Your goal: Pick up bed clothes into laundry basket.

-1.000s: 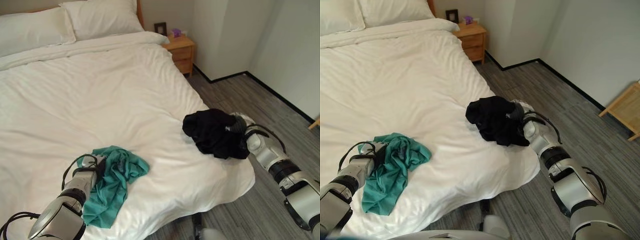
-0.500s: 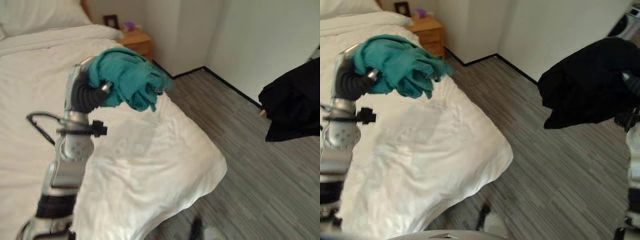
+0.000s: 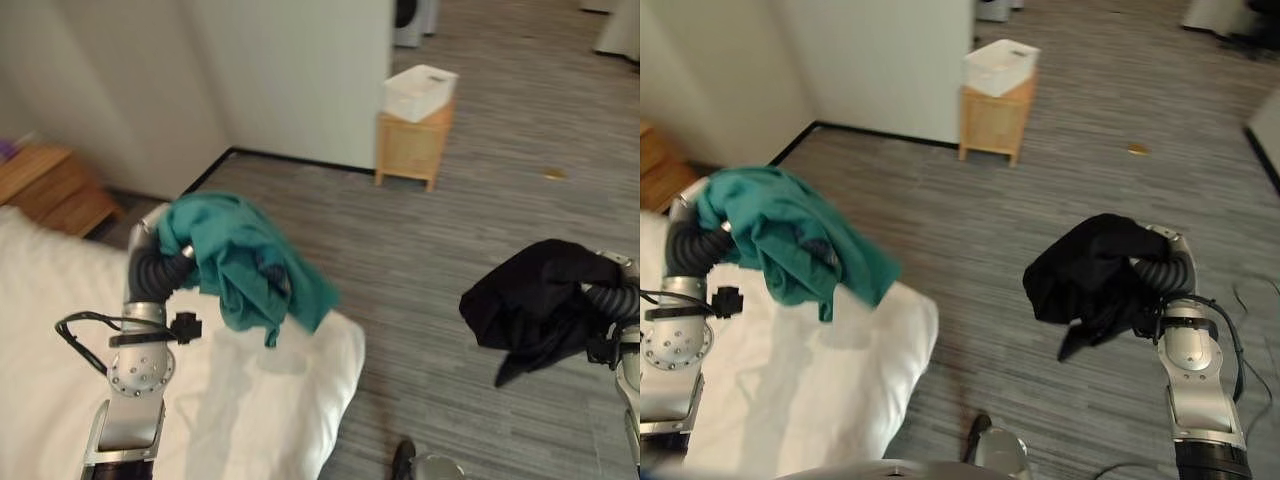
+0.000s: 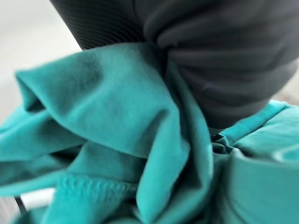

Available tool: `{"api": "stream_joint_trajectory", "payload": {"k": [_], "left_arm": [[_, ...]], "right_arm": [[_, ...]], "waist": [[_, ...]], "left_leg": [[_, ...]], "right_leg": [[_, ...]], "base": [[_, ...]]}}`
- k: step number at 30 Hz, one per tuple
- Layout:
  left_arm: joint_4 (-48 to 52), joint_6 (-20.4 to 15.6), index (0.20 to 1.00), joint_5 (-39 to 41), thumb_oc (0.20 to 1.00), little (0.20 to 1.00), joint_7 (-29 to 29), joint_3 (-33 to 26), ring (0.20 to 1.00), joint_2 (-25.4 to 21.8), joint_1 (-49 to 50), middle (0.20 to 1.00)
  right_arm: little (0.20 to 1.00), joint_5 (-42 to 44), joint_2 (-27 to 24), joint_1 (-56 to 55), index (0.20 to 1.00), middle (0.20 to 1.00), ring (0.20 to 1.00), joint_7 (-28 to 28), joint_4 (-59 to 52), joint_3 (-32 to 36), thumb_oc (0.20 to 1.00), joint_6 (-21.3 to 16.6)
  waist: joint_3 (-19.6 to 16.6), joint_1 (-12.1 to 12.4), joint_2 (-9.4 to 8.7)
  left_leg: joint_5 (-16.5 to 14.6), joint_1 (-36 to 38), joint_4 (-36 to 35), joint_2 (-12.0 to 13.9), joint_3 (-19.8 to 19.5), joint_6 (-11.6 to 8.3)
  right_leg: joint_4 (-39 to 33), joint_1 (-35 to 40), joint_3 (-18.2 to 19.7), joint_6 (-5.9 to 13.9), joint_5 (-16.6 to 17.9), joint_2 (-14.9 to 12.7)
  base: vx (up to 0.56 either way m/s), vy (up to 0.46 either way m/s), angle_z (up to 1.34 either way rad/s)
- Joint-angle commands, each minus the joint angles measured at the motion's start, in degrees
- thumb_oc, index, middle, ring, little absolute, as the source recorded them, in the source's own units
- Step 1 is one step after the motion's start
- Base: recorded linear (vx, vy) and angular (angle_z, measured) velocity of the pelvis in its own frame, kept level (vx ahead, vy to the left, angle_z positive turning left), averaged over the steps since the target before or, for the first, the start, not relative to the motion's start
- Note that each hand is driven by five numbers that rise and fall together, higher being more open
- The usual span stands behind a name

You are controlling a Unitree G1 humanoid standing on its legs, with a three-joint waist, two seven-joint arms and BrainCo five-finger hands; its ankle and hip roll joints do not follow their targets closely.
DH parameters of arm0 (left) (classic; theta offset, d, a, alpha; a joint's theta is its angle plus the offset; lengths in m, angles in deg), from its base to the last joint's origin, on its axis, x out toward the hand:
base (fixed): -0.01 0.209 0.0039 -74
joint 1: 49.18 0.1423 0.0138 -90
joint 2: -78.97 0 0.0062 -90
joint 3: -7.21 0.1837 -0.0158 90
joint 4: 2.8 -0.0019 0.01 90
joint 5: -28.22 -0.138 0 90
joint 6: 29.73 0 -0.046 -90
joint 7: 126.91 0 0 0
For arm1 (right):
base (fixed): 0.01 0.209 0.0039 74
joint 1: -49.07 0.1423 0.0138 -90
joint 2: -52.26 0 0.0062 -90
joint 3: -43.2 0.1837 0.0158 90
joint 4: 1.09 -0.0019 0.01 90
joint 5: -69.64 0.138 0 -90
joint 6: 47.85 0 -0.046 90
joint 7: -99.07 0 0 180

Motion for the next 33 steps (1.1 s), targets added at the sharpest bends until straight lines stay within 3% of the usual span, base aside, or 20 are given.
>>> {"api": "stream_joint_trajectory", "payload": {"k": [1, 4, 5, 9, 10, 12, 15, 16, 17, 18, 20, 21, 23, 25, 26, 29, 31, 33], "left_arm": [[5.75, -4.03, 0.2, 3.68, 0.2, 0.2, 3.68, -0.53, 0.2, 0.73, -0.07, 0.2], [5.41, -4.37, 0.2, 3.9, 0.2, 0.2, 4.75, 0.1, 0.2, 3.13, -0.07, 0.2], [5.45, -4.11, 0.2, 4.63, 0.2, 0.2, 4.27, 0.88, 0.2, 3.99, 0.41, 0.2], [5.56, -3.73, 0.2, 4.23, 0.2, 0.2, 4.65, 1.16, 0.2, 4.36, 0.74, 0.2], [5.94, -3.59, 0.2, 4.24, 0.2, 0.2, 4.52, 1.81, 0.2, 4.42, 0.72, 0.2], [6.24, -3.37, 0.2, 4.28, 0.2, 0.2, 4.51, 2.89, 0.2, 4.69, 1.02, 0.2], [6.96, -3.25, 0.2, 4.09, 0.2, 0.2, 4.08, 2.83, 0.2, 4.32, 2.16, 0.2], [7.54, -2.77, 0.2, 3.51, 0.2, 0.2, 3.67, 2.99, 0.2, 4.02, 3.68, 0.2], [7.23, -2.74, 0.2, 3.2, 0.2, 0.2, 3.6, 3.21, 0.2, 3.61, 3.85, 0.2], [6.95, -2.47, 0.2, 2.88, 0.2, 0.2, 3.86, 3.41, 0.2, 2.93, 3.61, 0.2], [6.94, -1.66, 0.2, 1.27, 0.2, 0.2, 4.69, 3.63, 0.2, 1.57, 3.36, 0.2], [6.59, -1.18, 0.2, 0.58, 0.2, 0.2, 5.39, 3.7, 0.2, 0.86, 2.74, 0.2], [5.95, -0.5, 0.2, -0.22, 0.2, 0.2, 6.35, 3.5, 0.2, -0.15, 1.65, 0.2], [5.56, 0.1, 0.2, -1.44, 0.2, 0.2, 6.91, 2.88, 0.2, -0.91, 0.7, 0.2], [5.37, 0.15, 0.2, -2.54, 0.2, 0.2, 7.27, 2.76, 0.2, -1.08, 0.54, 0.2], [5.27, 0.41, 0.2, -4.51, 0.2, 0.2, 7.6, 2.46, 0.2, -0.82, 0.78, 0.2], [5.13, 0.66, 0.2, -5.18, 0.2, 0.2, 7.97, 1.84, 0.2, -0.23, 0.64, 0.2], [4.4, 1.2, 0.2, -5.26, 0.2, 0.2, 8.77, 0.45, 0.2, 1.04, 0.6, 0.2]], "right_arm": [[0.2, 0.48, -3.02, 10.61, 0.2, 0.2, 0.2, 0.08, -8.05, -4.57, 0.2, -5.06], [0.2, -0.89, -2.39, 11.8, 0.2, 0.2, 0.2, -0.22, -6.77, -7.67, 0.2, -5.12], [0.2, -1.74, -1.97, 11.84, 0.2, 0.2, 0.2, -0.47, -6.9, -8.96, 0.2, -4.93], [0.2, -2.72, -1.66, 12.1, 0.2, 0.2, 0.2, -0.26, -6.59, -10.07, 0.2, -4.78], [0.2, -3.55, -1.86, 12.34, 0.2, 0.2, 0.2, -0.05, -6.63, -10.58, 0.2, -4.62], [0.2, -4.13, -2.17, 12.62, 0.2, 0.2, 0.2, 0.2, -6.86, -11.11, 0.2, -4.36], [0.2, -4.34, -1.82, 12.71, 0.2, 0.2, 0.2, -0.63, -7.43, -11.84, 0.2, -3.84], [0.2, -6.56, -1.28, 12.0, 0.2, 0.2, 0.2, -1.44, -8.07, -12.24, 0.2, -3.68], [0.2, -7.14, -0.88, 11.64, 0.2, 0.2, 0.2, -1.17, -7.76, -12.3, 0.2, -3.78], [0.2, -7.68, -0.43, 11.27, 0.2, 0.2, 0.2, -1.09, -7.53, -12.3, 0.2, -3.63], [0.2, -9.01, -0.2, 11.81, 0.2, 0.2, 0.2, -0.91, -7.56, -12.23, 0.2, -3.15], [0.2, -9.48, -0.21, 12.21, 0.2, 0.2, 0.2, -0.2, -7.4, -11.94, 0.2, -3.09], [0.2, -9.7, -0.54, 12.35, 0.2, 0.2, 0.2, 0.85, -7.86, -10.51, 0.2, -2.88], [0.2, -9.55, -0.9, 12.29, 0.2, 0.2, 0.2, 1.64, -8.47, -8.94, 0.2, -2.66], [0.2, -9.29, -1.17, 11.84, 0.2, 0.2, 0.2, 1.91, -8.78, -7.79, 0.2, -2.69], [0.2, -8.91, -2.06, 9.61, 0.2, 0.2, 0.2, 2.16, -9.07, -5.38, 0.2, -2.66], [0.2, -9.07, -1.9, 8.98, 0.2, 0.2, 0.2, 2.52, -9.17, -4.63, 0.2, -2.64], [0.2, -9.58, -1.07, 8.13, 0.2, 0.2, 0.2, 2.37, -9.52, -4.66, 0.2, -2.4]], "waist": [[3.47, 5.59, -2.86], [4.0, 7.73, -3.25], [4.22, 8.99, -2.74], [4.23, 10.59, -2.19], [4.02, 11.18, -1.17], [3.47, 12.29, -0.99], [2.22, 13.27, -0.88], [0.81, 13.84, -1.16], [0.11, 14.08, -2.0], [-0.34, 14.36, -2.92], [0.37, 13.31, -2.89], [1.1, 12.37, -2.15], [1.94, 10.26, -1.16], [2.53, 9.81, -0.59], [2.72, 8.67, -0.72], [2.72, 5.65, -1.51], [2.85, 4.66, -1.92], [2.75, 3.92, -1.72]], "left_leg": [[0.7, -12.92, 3.4, -11.17, -18.18, 4.0], [-1.32, -17.31, 1.66, -13.86, -20.76, 5.08], [-1.08, -19.35, -4.06, -15.97, -22.18, 5.53], [3.66, -21.46, -10.3, -17.72, -21.92, 5.2], [7.76, -24.2, -15.22, -16.7, -18.07, 4.32], [10.21, -24.75, -19.45, -15.33, -11.97, 4.28], [10.09, -24.01, -20.36, -14.86, -10.83, 5.23], [10.15, -22.55, -20.9, -15.7, -11.69, 6.61], [9.47, -21.47, -20.9, -16.5, -11.39, 7.35], [8.6, -20.1, -20.9, -17.4, -10.51, 8.24], [6.48, -16.12, -20.9, -17.77, -10.86, 9.5], [5.96, -14.59, -20.9, -17.05, -11.84, 9.81], [3.76, -11.44, -20.9, -16.41, -13.62, 9.92], [2.52, -9.71, -20.9, -15.83, -14.91, 9.61], [1.06, -8.43, -20.9, -16.46, -16.9, 9.41], [-2.05, -4.98, -20.9, -17.48, -20.96, 8.06], [-3.8, -2.71, -20.9, -17.96, -22.58, 7.62], [-6.45, 0.87, -20.9, -17.63, -23.13, 6.71]], "right_leg": [[-13.67, 11.65, 7.26, 9.76, 4.01, -3.33], [-13.69, 12.83, 12.85, 9.85, 3.26, -2.69], [-13.69, 14.49, 15.07, 9.77, 2.02, -1.35], [-13.69, 15.87, 16.69, 9.61, 1.26, 0.07], [-13.69, 18.66, 16.93, 9.66, -0.5, 1.2], [-13.69, 21.29, 17.58, 9.71, -1.88, 1.39], [-13.69, 23.73, 18.45, 10.59, -2.26, 1.22], [-10.83, 25.05, 18.02, 11.65, -1.91, 0.16], [-7.54, 24.93, 17.18, 13.07, 0.12, -1.12], [-2.15, 23.94, 16.06, 15.7, 3.36, -2.51], [10.91, 19.17, 14.9, 19.87, 11.14, -4.05], [18.02, 15.43, 15.51, 20.37, 14.46, -2.84], [23.53, 9.87, 15.19, 20.09, 13.14, -3.89], [21.11, 6.04, 12.71, 17.81, 11.46, -7.41], [17.98, 4.61, 12.38, 16.02, 8.16, -7.31], [1.17, 3.71, 15.28, 14.34, 4.08, -3.25], [-7.61, 0.35, 15.38, 14.75, 7.53, -2.28], [-13.51, -3.55, 11.33, 16.05, 11.55, -2.71]], "base": [[0.25, -0.154, -1.59], [0.4, -0.076, -1.88], [0.37, -0.021, -1.74], [0.32, -0.005, -1.06], [0.47, 0.031, -0.62], [0.59, 0.062, -0.72], [0.49, 0.102, -0.44], [0.55, 0.144, -0.58], [0.72, 0.188, -0.52], [0.53, 0.141, -0.3], [0.48, 0.153, -0.15], [0.44, 0.129, 0.14], [0.45, 0.08, 0.44], [0.44, -0.007, 1.07], [0.47, -0.074, 0.59], [0.52, -0.14, 0.84], [0.53, -0.15, 0.94], [0.59, -0.155, 0.68]]}}
